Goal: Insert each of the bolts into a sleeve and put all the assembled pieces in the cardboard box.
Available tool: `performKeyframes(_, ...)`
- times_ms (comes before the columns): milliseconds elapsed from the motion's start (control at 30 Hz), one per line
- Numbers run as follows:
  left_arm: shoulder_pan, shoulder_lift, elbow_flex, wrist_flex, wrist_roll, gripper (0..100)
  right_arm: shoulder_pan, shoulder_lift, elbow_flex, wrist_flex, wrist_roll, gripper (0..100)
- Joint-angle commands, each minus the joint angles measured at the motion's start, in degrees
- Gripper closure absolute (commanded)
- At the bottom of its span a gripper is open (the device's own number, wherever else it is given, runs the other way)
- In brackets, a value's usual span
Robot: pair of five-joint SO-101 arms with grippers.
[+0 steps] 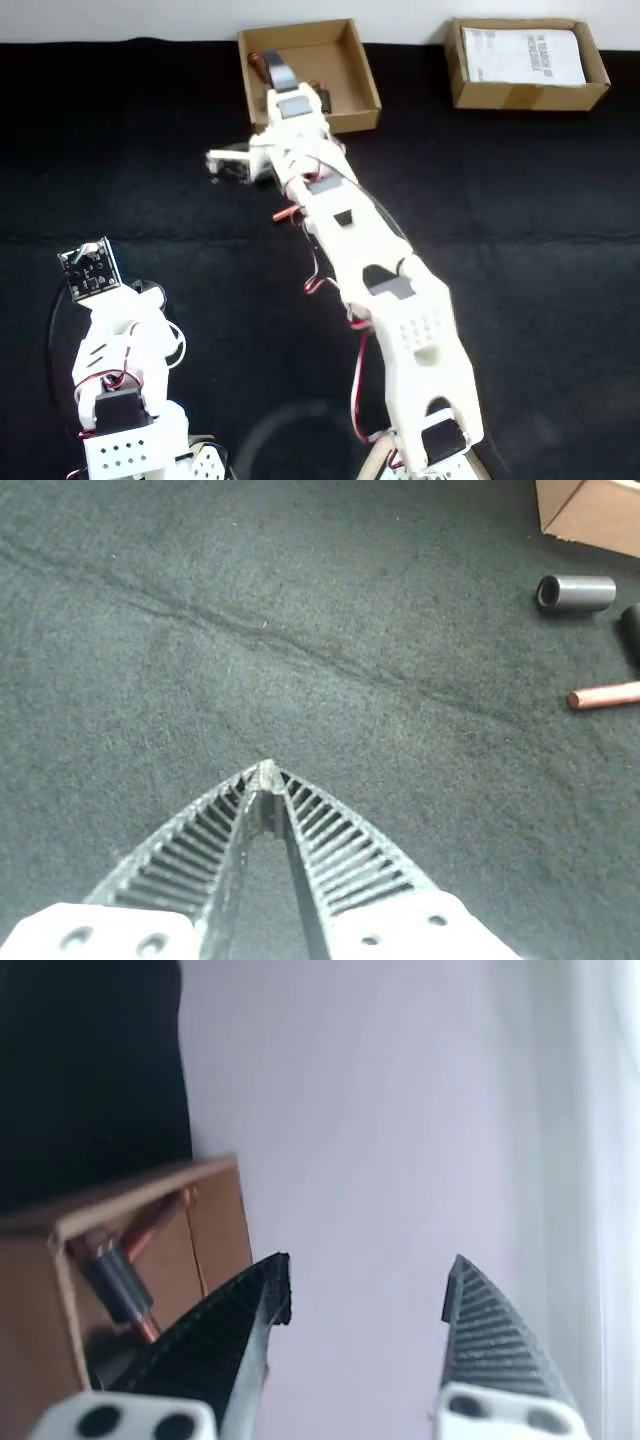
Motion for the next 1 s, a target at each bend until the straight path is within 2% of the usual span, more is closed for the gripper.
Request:
performKeyframes(0,0.0,-0.7,0.9,-0.2,0.0,99,-2.6,-19.0,4.7,14.6,-14.2,77.5)
performKeyframes(333,1.1,-0.5,0.9,-0.1,0.0,99,-2.2,-23.8,-15.3,68.5,-49.4,77.5)
performKeyframes(433,1.0,-0.5,0.9,-0.1,0.0,99,-2.3,-22.7,-20.5,80.3,-61.8,77.5)
performKeyframes(533,0.8,-0.5,0.9,-0.1,0.0,99,-2.3,-21.5,-23.5,88.3,-70.1,77.5)
performKeyframes(767,0.8,-0.5,0.9,0.1,0.0,99,-2.3,-15.1,-24.6,99.6,-77.5,77.5)
performKeyframes(967,0.7,-0.5,0.9,0.2,0.0,99,-2.1,-7.3,-26.9,97.7,-77.7,77.5)
